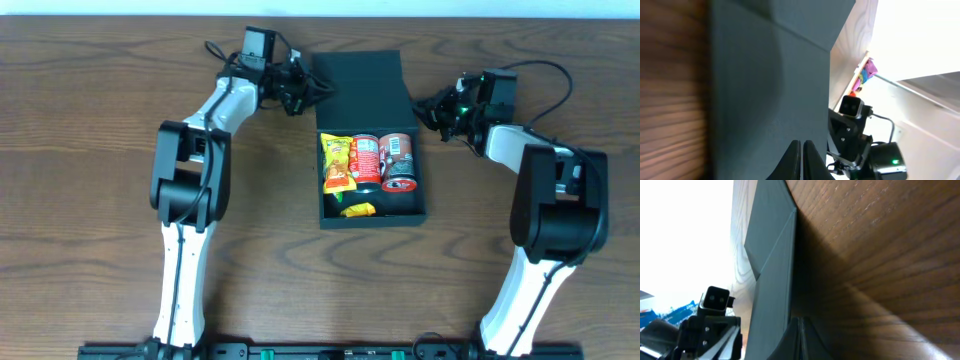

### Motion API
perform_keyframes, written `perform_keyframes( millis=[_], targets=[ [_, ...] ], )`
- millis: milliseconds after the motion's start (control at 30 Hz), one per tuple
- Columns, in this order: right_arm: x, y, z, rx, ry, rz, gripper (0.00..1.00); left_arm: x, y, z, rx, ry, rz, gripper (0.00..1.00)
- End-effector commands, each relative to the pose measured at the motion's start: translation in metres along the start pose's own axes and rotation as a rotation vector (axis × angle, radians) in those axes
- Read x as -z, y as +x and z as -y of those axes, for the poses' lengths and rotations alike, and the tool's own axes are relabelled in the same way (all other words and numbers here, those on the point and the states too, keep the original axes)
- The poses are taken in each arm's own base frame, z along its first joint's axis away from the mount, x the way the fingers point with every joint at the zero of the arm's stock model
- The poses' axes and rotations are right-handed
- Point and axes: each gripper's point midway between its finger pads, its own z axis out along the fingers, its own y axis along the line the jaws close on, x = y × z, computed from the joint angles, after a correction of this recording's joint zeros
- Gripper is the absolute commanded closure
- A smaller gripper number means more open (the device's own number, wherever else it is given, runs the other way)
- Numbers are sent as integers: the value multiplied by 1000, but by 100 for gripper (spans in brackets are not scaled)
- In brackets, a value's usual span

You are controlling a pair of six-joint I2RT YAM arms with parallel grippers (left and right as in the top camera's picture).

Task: Pack container
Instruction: 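Grip the lid edges with both grippers and lift it upright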

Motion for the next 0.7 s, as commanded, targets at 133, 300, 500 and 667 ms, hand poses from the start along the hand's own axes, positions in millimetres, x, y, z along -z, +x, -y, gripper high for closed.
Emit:
perform_keyframes(
  millis=[133, 300, 500, 667],
  targets=[
    [0, 5, 9, -16, 6, -34, 98, 53, -46, -50, 129, -138, 159, 95],
    [0, 5, 9, -11, 6, -35, 98, 50, -36, -67, 133, -220, 150, 94],
    [0, 7, 11, -22, 15, -41, 99, 28, -19, -65, 112, -248, 116, 94],
    [0, 8, 13, -27, 20, -44, 98, 16, -11, -64, 106, -267, 113, 94]
  ],
)
